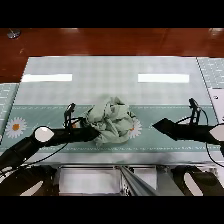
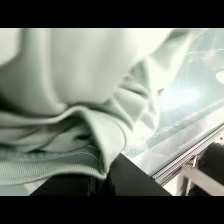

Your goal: Fold the shirts.

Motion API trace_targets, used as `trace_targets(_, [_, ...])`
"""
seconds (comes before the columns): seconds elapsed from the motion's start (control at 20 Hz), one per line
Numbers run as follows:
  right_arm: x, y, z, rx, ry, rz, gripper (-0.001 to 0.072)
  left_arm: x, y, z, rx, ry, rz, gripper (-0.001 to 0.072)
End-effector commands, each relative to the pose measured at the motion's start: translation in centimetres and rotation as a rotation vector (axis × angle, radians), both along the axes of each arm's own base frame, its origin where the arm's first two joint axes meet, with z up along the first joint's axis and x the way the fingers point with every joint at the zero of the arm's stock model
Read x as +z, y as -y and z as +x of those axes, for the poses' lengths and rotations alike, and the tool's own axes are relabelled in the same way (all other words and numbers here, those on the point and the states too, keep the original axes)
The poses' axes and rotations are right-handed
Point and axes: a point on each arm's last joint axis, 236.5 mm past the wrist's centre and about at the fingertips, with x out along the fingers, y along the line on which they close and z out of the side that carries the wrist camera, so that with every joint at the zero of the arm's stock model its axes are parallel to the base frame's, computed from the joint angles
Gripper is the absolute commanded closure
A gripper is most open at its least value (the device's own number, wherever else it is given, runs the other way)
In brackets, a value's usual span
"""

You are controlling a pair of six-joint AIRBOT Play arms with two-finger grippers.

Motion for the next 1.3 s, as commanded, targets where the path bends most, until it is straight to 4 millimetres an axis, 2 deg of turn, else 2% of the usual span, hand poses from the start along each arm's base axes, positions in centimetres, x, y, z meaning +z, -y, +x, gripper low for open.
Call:
trace_targets(0.0, [0.7,-3.0,-1.2,0.032,-0.027,0.147,0.0088,1.8,-0.1,1.7,0.000,0.047,-0.022,0.0675])
trace_targets(0.15, [0.0,-5.4,-2.5,0.126,-0.040,0.126,0.0089,2.2,-0.2,2.3,0.011,0.056,-0.026,0.0674])
trace_targets(0.45, [-6.0,-9.5,-3.9,0.259,-0.197,0.037,0.0088,2.2,-0.1,2.2,0.007,0.053,-0.027,0.0674])
trace_targets(0.65, [-6.6,-12.6,-3.2,0.302,-0.210,0.038,0.0088,2.2,-0.1,2.2,0.007,0.052,-0.027,0.0674])
trace_targets(0.85, [-7.7,-14.8,-2.4,0.324,-0.224,0.027,0.0090,2.2,-0.1,2.2,0.007,0.052,-0.027,0.0674])
trace_targets(0.9, [-7.8,-15.3,-1.9,0.320,-0.219,0.029,0.0152,2.2,-0.1,2.2,0.007,0.053,-0.027,0.0674])
trace_targets(1.05, [-7.4,-16.0,-0.2,0.326,-0.176,0.028,0.0610,2.2,-0.1,2.2,0.007,0.052,-0.027,0.0674])
trace_targets(1.1, [-6.9,-16.2,0.3,0.358,-0.141,0.029,0.0691,2.3,-0.1,2.2,0.007,0.054,-0.027,0.0674])
trace_targets(1.2, [-4.3,-15.9,2.1,0.433,-0.082,0.034,0.0692,3.5,-0.3,3.0,0.001,0.083,-0.042,0.0674])
trace_targets(1.25, [-1.9,-15.0,3.8,0.460,-0.033,0.025,0.0693,5.5,-0.6,4.1,-0.001,0.125,-0.065,0.0674])
